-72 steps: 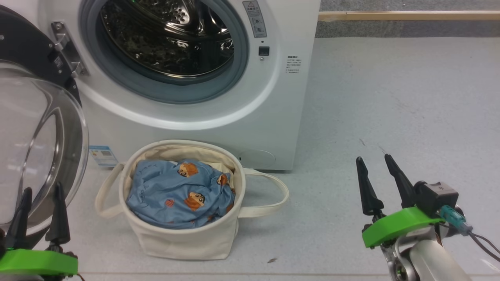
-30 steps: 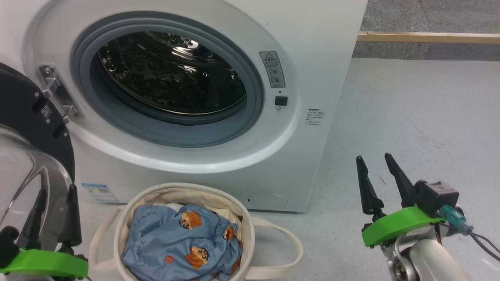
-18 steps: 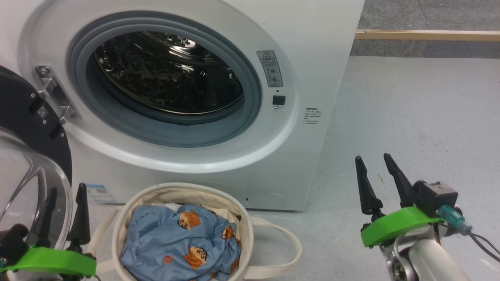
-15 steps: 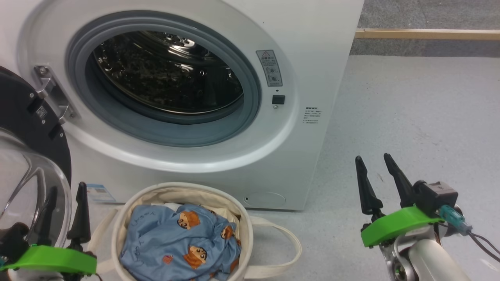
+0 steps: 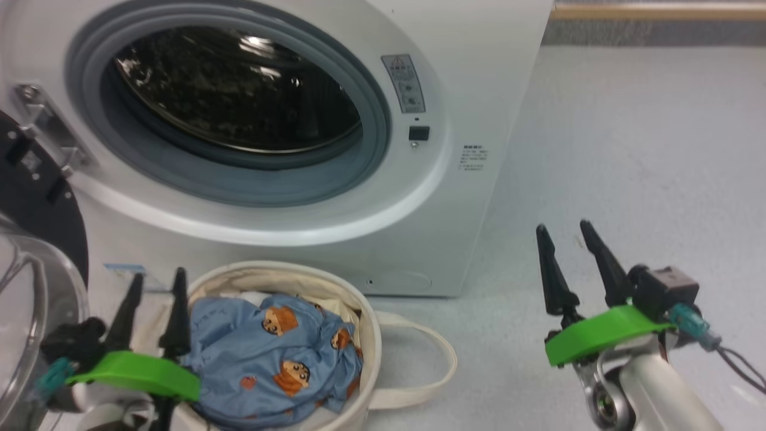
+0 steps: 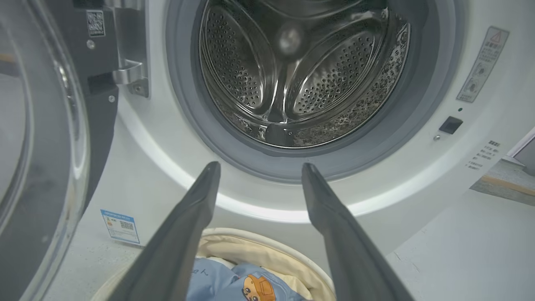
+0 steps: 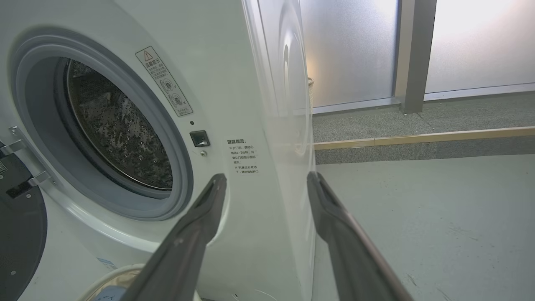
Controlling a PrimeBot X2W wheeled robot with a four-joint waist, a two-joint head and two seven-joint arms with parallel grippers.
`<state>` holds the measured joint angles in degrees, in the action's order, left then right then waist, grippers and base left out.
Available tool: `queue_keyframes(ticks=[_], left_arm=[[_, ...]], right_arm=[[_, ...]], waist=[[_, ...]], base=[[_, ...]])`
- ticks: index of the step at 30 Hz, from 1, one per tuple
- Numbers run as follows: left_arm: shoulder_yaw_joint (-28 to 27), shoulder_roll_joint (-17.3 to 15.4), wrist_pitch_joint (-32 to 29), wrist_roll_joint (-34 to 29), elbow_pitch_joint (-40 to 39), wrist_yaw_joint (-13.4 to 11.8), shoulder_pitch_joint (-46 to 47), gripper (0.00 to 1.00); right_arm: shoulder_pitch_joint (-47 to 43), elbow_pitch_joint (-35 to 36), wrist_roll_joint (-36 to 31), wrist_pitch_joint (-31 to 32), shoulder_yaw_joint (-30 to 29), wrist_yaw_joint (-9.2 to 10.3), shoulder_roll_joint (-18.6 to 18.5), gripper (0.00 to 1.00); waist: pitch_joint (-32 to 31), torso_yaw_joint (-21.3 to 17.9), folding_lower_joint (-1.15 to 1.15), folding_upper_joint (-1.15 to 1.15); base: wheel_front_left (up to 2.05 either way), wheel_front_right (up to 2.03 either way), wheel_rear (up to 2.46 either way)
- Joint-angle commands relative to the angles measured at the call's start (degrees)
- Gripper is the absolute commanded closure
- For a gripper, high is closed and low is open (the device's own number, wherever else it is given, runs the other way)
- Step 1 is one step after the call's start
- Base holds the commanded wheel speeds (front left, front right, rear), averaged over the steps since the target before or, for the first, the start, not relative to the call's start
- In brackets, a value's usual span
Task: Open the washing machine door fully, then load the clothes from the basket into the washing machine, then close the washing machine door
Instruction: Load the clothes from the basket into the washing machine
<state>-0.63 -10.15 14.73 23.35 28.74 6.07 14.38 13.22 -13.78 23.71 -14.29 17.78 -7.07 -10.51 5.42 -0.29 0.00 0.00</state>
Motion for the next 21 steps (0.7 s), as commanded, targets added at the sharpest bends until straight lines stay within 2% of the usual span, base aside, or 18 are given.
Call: queue_keyframes(ticks=[1, 11, 21], left_arm=[[-1.31, -0.71, 0.25, -0.64, -0.6, 0.05, 2.98, 0.0], [1.33, 2.01, 0.26, -2.94, 16.55, 0.99, 10.07, 0.0], [6.93, 1.53, 0.27, -7.14, 29.95, 1.37, 14.96, 0.0]], right_arm=[[2.41, 2.17, -0.39, -0.71, 0.83, -0.42, -0.24, 0.0], [5.27, 2.94, -2.18, -0.71, 0.35, -0.42, -1.12, 0.0], [7.29, 3.72, -3.6, -0.71, 0.15, -0.42, -1.99, 0.0]], waist=[[1.46, -0.45, 0.0, 0.0], [8.1, -2.32, 0.0, 0.0], [13.07, -4.56, 0.0, 0.0]], base=[[0.0, 0.0, 0.0], [0.0, 0.0, 0.0], [0.0, 0.0, 0.0]])
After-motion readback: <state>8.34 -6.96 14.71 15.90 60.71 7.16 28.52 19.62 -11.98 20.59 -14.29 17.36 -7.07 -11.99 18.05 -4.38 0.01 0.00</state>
